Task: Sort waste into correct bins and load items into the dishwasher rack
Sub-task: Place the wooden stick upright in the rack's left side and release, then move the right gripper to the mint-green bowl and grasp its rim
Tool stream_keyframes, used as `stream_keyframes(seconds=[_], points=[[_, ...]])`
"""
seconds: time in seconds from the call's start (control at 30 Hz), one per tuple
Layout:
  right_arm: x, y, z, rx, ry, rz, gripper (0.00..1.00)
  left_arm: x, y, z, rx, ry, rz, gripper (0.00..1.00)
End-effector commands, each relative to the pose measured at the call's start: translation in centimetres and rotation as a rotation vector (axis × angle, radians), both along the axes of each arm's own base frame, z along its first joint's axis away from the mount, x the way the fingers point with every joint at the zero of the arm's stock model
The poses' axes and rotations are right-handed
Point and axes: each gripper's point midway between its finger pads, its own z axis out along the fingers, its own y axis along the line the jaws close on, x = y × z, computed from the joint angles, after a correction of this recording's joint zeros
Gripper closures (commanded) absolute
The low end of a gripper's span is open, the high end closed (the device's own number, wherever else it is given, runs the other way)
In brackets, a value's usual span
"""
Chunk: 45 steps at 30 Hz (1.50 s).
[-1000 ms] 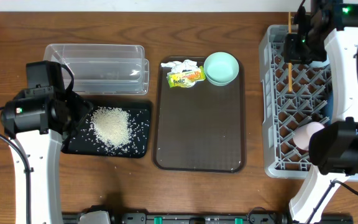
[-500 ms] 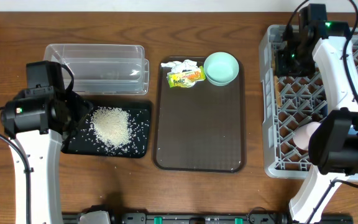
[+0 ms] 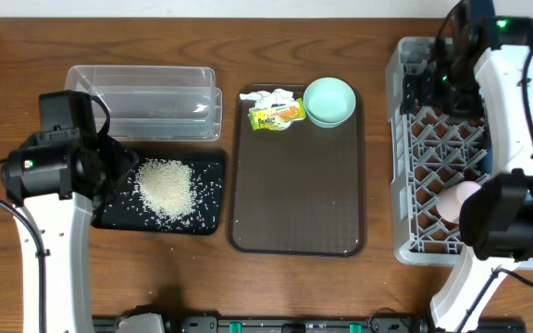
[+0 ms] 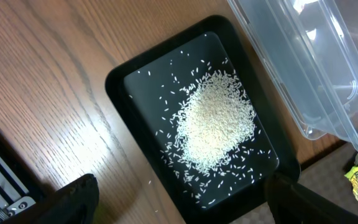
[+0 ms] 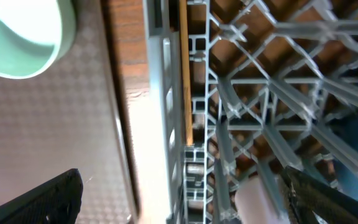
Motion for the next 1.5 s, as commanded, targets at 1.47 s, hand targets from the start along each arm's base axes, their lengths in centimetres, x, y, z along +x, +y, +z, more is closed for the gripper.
stream_keyframes(seconds=[1.47], points=[[5.3,23.4,-5.7,-0.055,-0.258,0.651,0.32,0.1,0.3,0.4,0.007,-0.010,0.015,0.12]])
